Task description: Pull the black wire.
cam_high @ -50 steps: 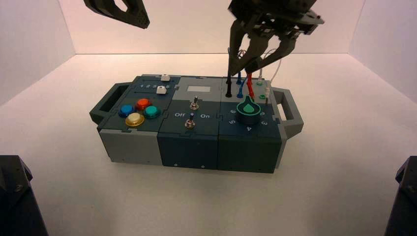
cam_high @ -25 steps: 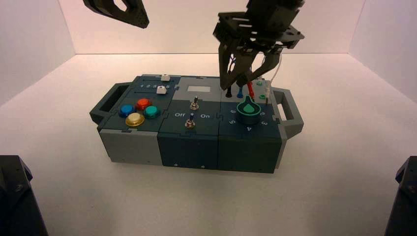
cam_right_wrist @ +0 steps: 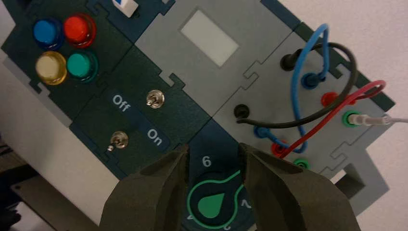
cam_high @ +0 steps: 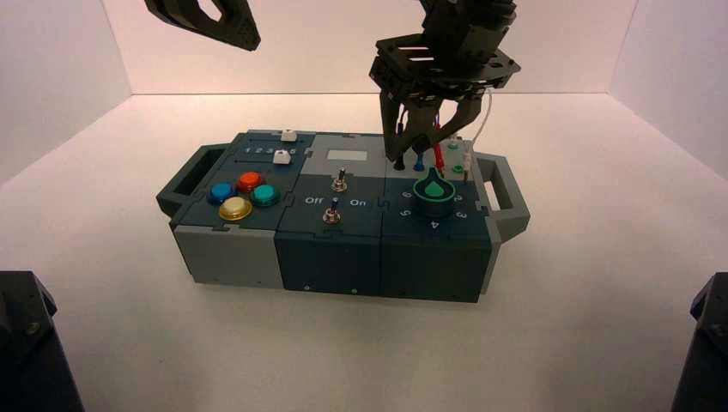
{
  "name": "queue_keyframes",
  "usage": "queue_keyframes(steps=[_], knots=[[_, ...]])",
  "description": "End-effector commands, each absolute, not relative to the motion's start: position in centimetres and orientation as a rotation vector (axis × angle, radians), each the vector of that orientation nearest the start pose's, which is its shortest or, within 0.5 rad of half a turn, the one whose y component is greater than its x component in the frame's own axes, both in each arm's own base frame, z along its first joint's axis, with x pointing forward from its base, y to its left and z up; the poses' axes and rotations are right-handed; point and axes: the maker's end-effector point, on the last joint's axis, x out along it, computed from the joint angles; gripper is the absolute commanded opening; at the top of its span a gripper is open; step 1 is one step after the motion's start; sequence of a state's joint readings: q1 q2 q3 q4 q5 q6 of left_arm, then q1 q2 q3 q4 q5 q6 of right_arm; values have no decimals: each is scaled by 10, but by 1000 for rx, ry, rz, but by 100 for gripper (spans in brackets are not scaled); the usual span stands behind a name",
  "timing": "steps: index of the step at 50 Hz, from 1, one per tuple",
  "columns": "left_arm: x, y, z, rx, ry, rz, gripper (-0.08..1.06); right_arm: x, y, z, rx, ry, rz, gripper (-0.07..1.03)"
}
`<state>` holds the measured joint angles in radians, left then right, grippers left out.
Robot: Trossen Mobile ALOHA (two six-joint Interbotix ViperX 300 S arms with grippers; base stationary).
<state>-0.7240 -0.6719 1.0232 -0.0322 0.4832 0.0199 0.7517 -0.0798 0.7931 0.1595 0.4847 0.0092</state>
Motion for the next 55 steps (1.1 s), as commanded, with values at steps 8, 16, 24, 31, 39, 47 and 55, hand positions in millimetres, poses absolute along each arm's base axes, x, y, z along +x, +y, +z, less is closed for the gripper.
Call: queue_keyframes(steps=[8,16,24,31,39,47,55], knots=[[197,-180,177,276,772,-699,-3,246,236,80,-274,1159,626,54],[197,-180,177,276,772,-699,-3,249,239,77,-277,1161,624,54],[198,-180,177,275,771,-699,-3,253,242,74,-279,1167,623,54],[198,-180,177,275,771,-699,-3,255,244,74,-281,1164,624,54],[198,-180,177,275,771,-699,-3,257,245,71,-287,1169,623,53],[198,-180,178,275,769,-699,-3,258,246,66,-295,1182,620,53],[198,-180,177,275,771,-699,-3,259,247,62,-301,1188,619,52]])
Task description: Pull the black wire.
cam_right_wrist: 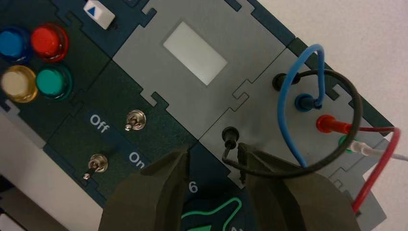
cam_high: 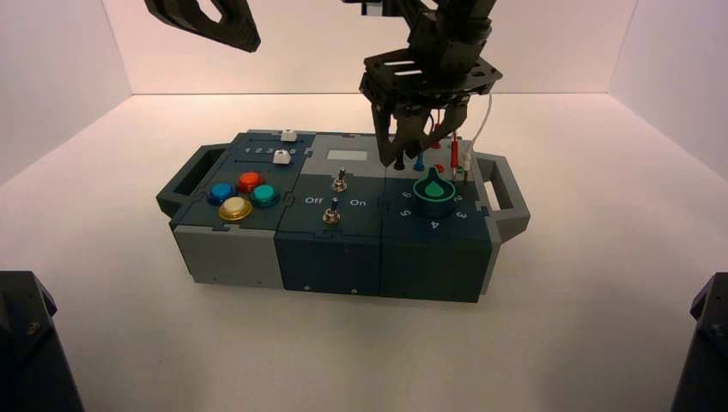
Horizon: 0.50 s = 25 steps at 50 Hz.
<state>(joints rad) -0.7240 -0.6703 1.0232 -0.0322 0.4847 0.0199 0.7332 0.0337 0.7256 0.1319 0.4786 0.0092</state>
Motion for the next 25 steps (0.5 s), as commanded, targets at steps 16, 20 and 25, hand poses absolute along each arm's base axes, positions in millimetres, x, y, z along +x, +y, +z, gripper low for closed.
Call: queue_keyframes(steps=[16,20,25], knots=[[198,-180,178,277,768,-700,-3,262,249,60,-304,1192,618,47],[198,-180,178,277,767,-700,-3,263,249,59,-309,1191,619,45],[198,-180,178,277,768,-700,-3,264,250,59,-313,1192,619,44]])
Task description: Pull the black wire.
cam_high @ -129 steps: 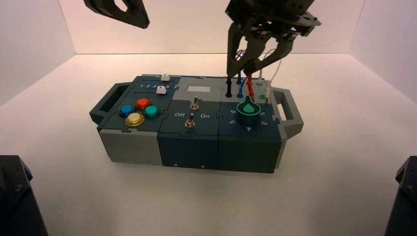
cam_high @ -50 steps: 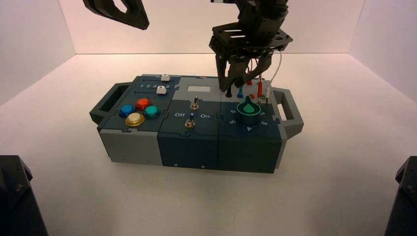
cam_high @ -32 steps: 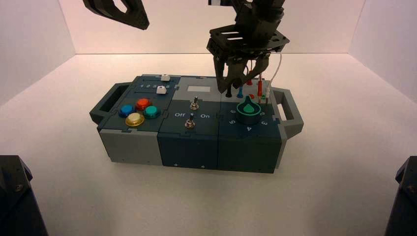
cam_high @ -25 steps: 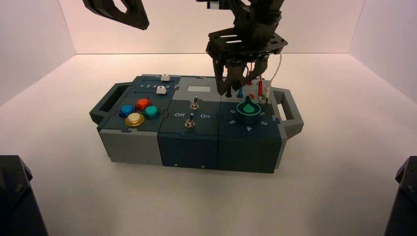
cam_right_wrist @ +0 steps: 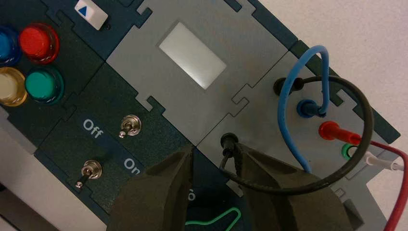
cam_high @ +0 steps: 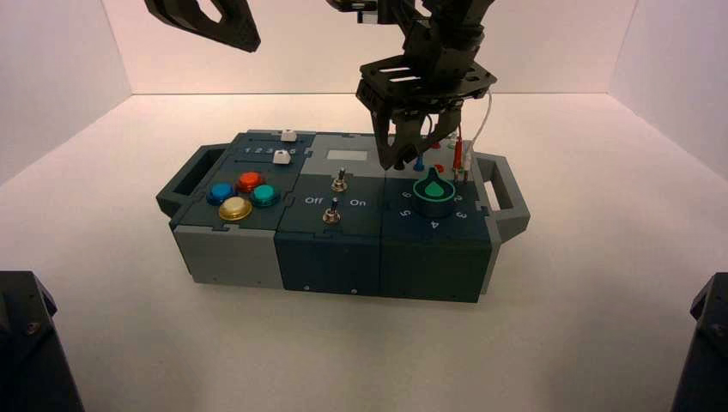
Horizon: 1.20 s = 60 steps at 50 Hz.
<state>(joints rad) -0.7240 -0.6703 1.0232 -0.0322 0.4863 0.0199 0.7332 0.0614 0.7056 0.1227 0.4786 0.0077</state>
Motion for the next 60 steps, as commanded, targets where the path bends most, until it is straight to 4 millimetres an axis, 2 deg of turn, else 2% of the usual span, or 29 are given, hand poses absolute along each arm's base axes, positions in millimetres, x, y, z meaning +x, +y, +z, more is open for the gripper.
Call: queue_keyframes(steps=[1,10,16,20,30,37,47,60], knots=[[198,-180,178,277,768,-700,-3,264,250,59,-312,1193,618,43],[198,-180,178,278,770,-700,-3,265,250,56,-316,1201,616,36],[198,-180,178,281,769,-701,-3,266,251,51,-322,1209,614,25],[198,-180,178,279,769,-701,-3,267,252,49,-325,1213,613,24],[198,-180,178,278,770,-700,-3,270,251,48,-349,1200,617,7],[198,-180,178,279,769,-700,-3,271,250,50,-360,1187,621,0],[198,-180,178,277,768,-700,-3,273,252,55,-359,1166,625,-2],[198,-180,178,277,770,-699,-3,278,254,75,-357,1108,636,-2]])
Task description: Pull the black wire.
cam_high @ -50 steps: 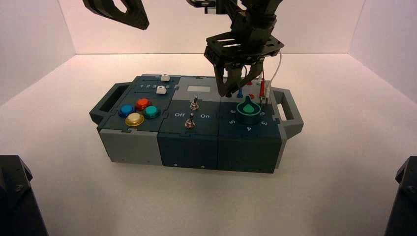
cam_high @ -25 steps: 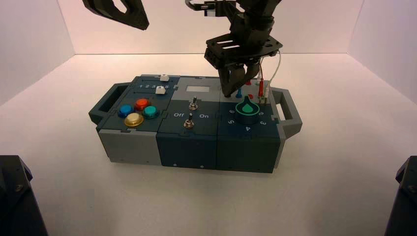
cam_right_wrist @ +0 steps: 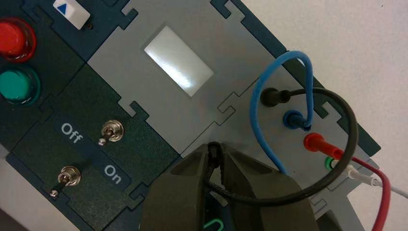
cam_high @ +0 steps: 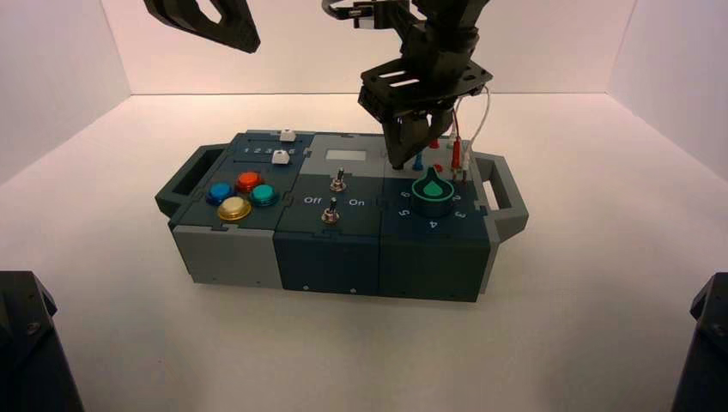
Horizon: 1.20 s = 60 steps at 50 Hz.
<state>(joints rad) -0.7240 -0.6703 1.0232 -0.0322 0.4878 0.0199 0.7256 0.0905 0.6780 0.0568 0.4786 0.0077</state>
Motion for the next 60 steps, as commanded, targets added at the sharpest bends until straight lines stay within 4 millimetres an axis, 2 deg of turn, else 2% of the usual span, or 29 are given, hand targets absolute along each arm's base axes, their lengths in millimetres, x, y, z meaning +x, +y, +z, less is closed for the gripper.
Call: queue_keyframes(steps=[1,29,35,47,49,52,54,55,60], knots=[[198,-180,178,275,769,-699,-3,278,254,77,-356,1105,637,-2],[198,-180,180,273,765,-699,-3,279,250,94,-378,1076,640,-2],[197,-180,180,274,766,-699,-3,282,248,100,-377,1051,636,-2],[198,-180,181,278,760,-699,-3,296,250,100,-358,1006,628,-1],[198,-180,181,278,760,-699,-3,297,250,100,-360,1005,629,1],[198,-179,181,282,758,-699,-3,298,251,101,-358,1004,629,12],[198,-180,181,284,758,-700,-3,298,252,102,-356,1003,629,14],[199,-180,182,284,754,-700,-3,298,252,104,-350,1005,628,23],[199,-180,182,284,751,-700,-3,298,252,109,-345,999,628,27]])
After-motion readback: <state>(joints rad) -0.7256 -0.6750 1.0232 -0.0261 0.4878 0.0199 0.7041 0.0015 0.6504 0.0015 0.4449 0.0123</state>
